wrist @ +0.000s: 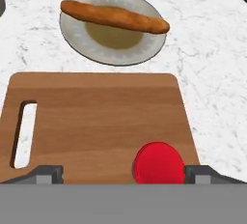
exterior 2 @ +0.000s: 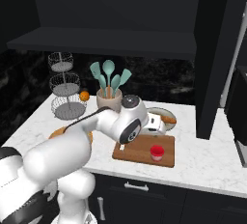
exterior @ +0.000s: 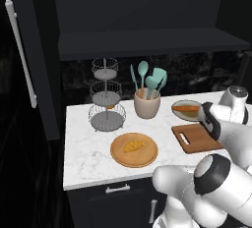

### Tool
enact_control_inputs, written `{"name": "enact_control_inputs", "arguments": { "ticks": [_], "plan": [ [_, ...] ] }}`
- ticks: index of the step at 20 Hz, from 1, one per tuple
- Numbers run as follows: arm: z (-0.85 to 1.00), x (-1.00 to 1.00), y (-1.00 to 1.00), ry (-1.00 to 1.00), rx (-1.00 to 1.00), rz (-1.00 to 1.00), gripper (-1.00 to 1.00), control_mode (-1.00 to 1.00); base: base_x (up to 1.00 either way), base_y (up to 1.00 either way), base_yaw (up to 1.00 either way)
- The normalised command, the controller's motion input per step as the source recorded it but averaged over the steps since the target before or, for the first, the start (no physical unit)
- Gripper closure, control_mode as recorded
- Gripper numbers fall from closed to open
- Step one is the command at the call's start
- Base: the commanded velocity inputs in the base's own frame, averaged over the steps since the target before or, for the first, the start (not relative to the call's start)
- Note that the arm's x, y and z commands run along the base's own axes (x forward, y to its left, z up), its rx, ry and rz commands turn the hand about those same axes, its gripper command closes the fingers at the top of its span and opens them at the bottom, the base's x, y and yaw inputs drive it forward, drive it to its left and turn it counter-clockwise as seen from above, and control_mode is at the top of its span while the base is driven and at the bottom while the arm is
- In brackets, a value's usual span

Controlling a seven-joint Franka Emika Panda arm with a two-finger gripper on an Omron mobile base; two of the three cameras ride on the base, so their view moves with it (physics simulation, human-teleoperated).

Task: From the different types of pastries on the counter, select a croissant and place it on the cutting board. Then retrieve a jar of jam from the cabinet and place it alongside the croissant on the cutting board.

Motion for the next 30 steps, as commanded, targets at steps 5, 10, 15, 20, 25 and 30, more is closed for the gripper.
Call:
{"name": "enact_control_inputs", "arguments": {
  "ticks": [5,10,15,20,25,30],
  "plan": [
    [-0.17,-0.77,1.00,0.02,-0.03,-0.07,-1.00,-1.00,0.00,0.00,0.00],
    [-0.14,-0.59,1.00,0.05,-0.04,-0.07,-1.00,-1.00,0.00,0.00,0.00],
    [-0.04,-0.09,0.93,0.02,0.00,0.00,-1.00,-1.00,0.00,0.00,0.00],
    [0.23,0.00,1.00,0.00,0.00,-0.01,-1.00,-1.00,0.00,0.00,0.00],
    [-0.04,-0.29,1.00,0.00,0.00,-0.02,-1.00,-1.00,0.00,0.00,0.00],
    [-0.02,-0.01,0.97,0.00,0.00,-0.03,-1.00,-1.00,0.00,0.00,0.00]
  ]
}}
